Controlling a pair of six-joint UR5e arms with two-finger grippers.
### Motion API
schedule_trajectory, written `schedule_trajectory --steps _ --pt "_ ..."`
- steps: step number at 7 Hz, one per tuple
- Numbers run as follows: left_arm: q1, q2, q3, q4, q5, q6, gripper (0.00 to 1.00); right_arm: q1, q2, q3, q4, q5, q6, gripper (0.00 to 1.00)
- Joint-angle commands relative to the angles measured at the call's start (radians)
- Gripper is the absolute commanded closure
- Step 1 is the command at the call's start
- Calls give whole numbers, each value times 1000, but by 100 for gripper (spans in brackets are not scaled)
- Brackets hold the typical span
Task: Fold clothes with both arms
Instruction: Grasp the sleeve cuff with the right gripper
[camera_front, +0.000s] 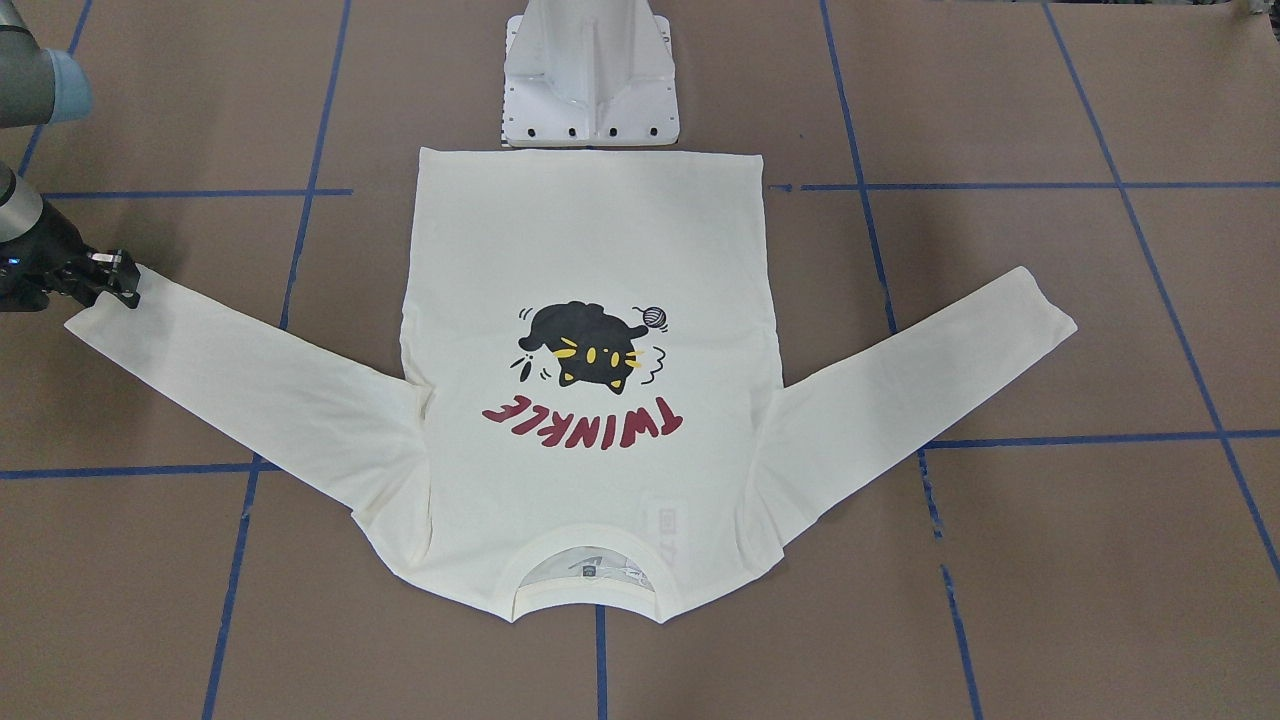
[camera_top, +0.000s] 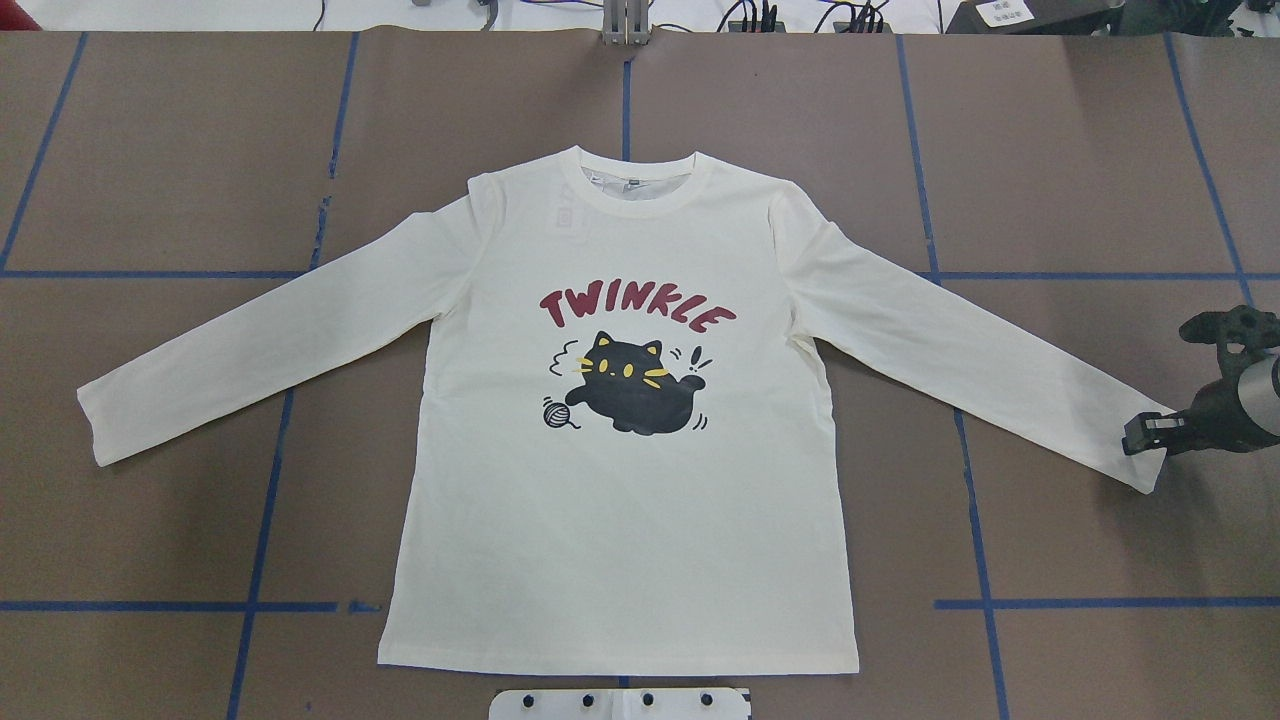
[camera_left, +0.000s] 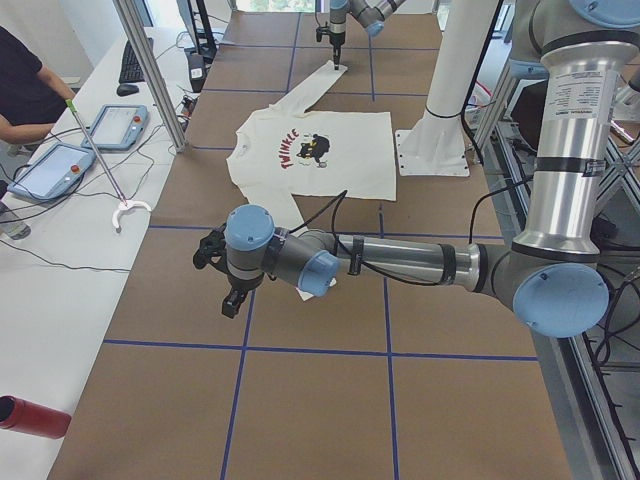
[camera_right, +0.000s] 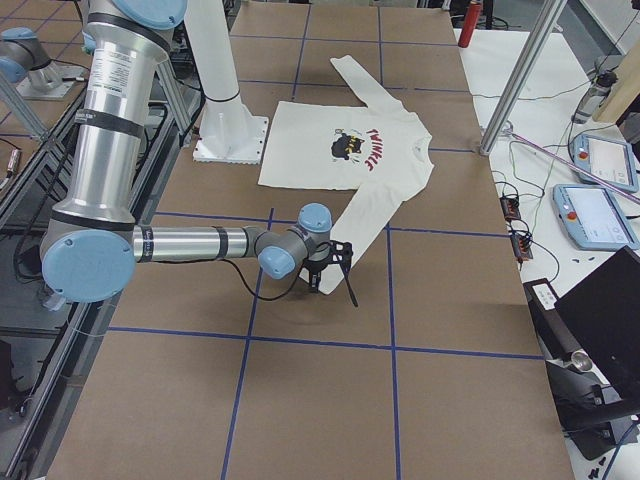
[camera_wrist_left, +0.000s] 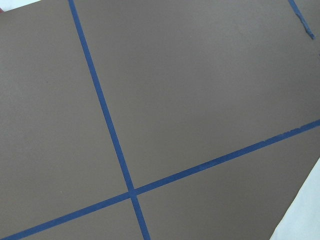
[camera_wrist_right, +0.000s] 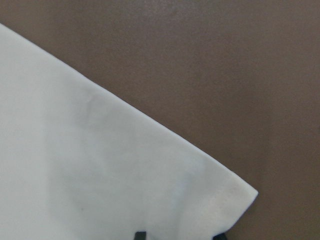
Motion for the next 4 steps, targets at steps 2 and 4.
schedule_trajectory --steps 2,4 --pt "1 -5 0 0 0 -1 0 1 -1 13 1 3 -2 100" --pt "1 -8 0 0 0 -1 0 6 -4 53 12 2 3 100"
